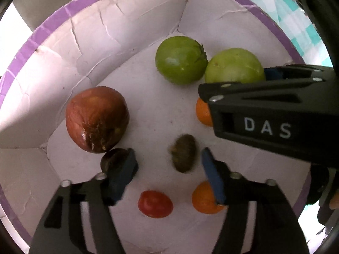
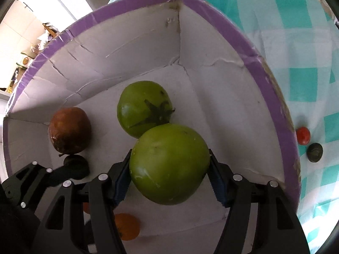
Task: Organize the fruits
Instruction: 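Carry the mushroom and green fruit into the purple box and release them, then move both grippers back to the last red tomato and mushroom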
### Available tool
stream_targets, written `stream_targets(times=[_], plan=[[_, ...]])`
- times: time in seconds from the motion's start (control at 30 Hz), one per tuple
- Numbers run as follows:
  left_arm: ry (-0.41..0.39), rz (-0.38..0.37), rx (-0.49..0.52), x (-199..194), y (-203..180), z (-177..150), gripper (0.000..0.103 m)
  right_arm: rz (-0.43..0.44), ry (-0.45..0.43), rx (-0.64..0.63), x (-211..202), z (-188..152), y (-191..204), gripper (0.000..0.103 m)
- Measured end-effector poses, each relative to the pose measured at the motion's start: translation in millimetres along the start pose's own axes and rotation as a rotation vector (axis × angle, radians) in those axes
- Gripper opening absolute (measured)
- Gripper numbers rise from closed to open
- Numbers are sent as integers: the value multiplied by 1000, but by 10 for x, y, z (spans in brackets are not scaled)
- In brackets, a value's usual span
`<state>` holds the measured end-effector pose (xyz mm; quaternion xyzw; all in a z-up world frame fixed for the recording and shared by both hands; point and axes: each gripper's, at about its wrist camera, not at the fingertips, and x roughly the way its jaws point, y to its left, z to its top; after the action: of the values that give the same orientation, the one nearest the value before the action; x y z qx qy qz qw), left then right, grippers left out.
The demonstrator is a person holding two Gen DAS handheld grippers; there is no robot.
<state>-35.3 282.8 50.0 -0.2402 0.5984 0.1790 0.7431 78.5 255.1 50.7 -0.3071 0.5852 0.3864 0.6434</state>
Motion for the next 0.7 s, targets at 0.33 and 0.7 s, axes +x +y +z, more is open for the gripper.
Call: stream_targets(times=[0.33,0.7], plan=[[-103,42,89,-668,-5,-209,90,-97,-203,14,-899,-297,359,86],[-375,-9,285,-2125,-379,-571,100,-285,-422,76,-2848,-1313,486,88]])
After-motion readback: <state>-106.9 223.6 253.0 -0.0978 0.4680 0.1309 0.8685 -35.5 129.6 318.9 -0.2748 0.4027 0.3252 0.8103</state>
